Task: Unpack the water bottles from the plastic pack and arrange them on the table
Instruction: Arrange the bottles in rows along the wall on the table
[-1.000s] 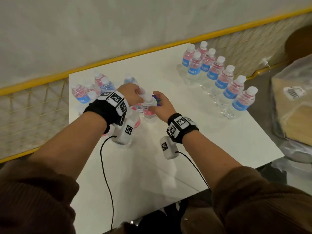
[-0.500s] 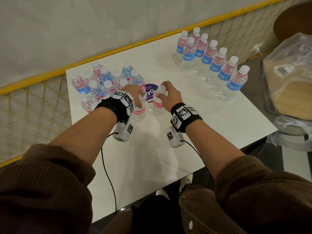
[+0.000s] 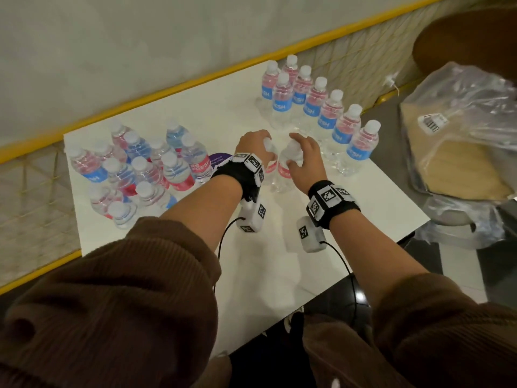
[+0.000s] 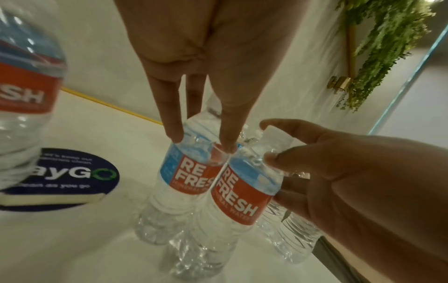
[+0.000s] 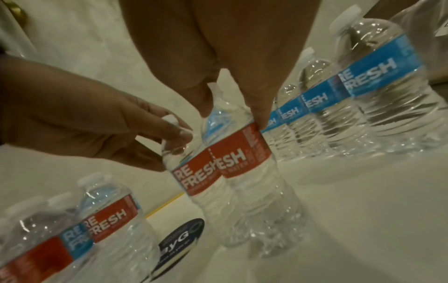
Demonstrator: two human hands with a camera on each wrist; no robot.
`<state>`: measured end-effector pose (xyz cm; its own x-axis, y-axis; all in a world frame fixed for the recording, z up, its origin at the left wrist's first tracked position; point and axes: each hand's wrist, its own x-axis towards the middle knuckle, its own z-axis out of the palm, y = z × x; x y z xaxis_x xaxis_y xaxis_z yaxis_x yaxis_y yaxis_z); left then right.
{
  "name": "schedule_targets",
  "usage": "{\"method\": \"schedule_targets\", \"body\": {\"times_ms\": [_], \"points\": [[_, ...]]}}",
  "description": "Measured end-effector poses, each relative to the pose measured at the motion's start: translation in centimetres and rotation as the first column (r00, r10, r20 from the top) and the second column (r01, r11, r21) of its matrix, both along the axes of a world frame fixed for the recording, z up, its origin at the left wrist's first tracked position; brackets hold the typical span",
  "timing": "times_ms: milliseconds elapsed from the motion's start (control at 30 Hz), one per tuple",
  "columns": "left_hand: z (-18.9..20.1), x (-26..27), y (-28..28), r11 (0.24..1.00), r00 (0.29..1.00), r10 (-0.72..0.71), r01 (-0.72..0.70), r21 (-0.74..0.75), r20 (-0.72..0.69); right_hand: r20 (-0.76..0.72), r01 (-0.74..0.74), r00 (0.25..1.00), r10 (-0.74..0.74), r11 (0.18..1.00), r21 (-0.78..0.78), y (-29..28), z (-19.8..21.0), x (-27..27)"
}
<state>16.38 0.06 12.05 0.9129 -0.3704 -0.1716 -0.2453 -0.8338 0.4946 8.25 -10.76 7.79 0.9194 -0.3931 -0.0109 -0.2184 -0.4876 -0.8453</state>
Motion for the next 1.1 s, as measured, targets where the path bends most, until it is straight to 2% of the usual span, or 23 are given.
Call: {"method": "schedule_targets", "body": {"times_ms": [100, 200, 300, 433, 533, 633, 700, 900, 1100], "points": [[-1.2, 1.4, -1.4, 0.995, 0.998, 0.054, -0.055, -0.087, -0.012, -0.108, 0.060, 0.993, -0.051, 0.995, 0.080, -0.5, -1.1, -0.1], [-2.7, 2.3, -2.2, 0.963, 0.993, 0.111, -0.119, -0.243, -0.047, -0.191, 0.123, 0.977, -0.099, 0.986, 0.116, -0.9, -2.9, 0.1], [-3.6, 2.7, -2.8, 0.909, 0.987, 0.155, -0.161, -0.385, -0.047, -0.138, 0.125, 0.985, -0.107, 0.984, 0.128, -1.4, -4.4, 1.7], [-5.0, 3.9, -3.2, 0.813, 0.962, 0.265, -0.259, -0.522, -0.065, -0.089, 0.159, 0.986, -0.141, 0.955, 0.248, -2.7, -6.0, 4.0], [-6.3, 5.1, -3.2, 0.800, 0.961, 0.246, -0.275, -0.533, -0.127, -0.078, 0.141, 0.989, -0.126, 0.960, 0.241, -3.8, -6.9, 5.2], [-7.5, 6.1, -3.0, 0.854, 0.970, 0.195, -0.240, -0.462, -0.144, -0.034, 0.122, 0.993, -0.117, 0.959, 0.256, -4.1, -7.3, 6.7], [-7.9, 6.4, -2.7, 0.877, 0.975, 0.185, -0.220, -0.427, -0.122, -0.057, 0.147, 0.989, -0.139, 0.971, 0.189, -4.0, -7.6, 7.7], [-5.2, 7.8, -2.4, 0.872, 0.960, 0.278, -0.260, -0.416, -0.017, -0.035, 0.258, 0.966, -0.256, 0.956, 0.136, -4.0, -7.1, 10.4], [-5.4, 9.1, -2.8, 0.894, 0.974, 0.219, -0.223, -0.388, -0.054, -0.004, 0.154, 0.987, -0.159, 0.953, 0.260, -4.8, -7.5, 9.3]]}}
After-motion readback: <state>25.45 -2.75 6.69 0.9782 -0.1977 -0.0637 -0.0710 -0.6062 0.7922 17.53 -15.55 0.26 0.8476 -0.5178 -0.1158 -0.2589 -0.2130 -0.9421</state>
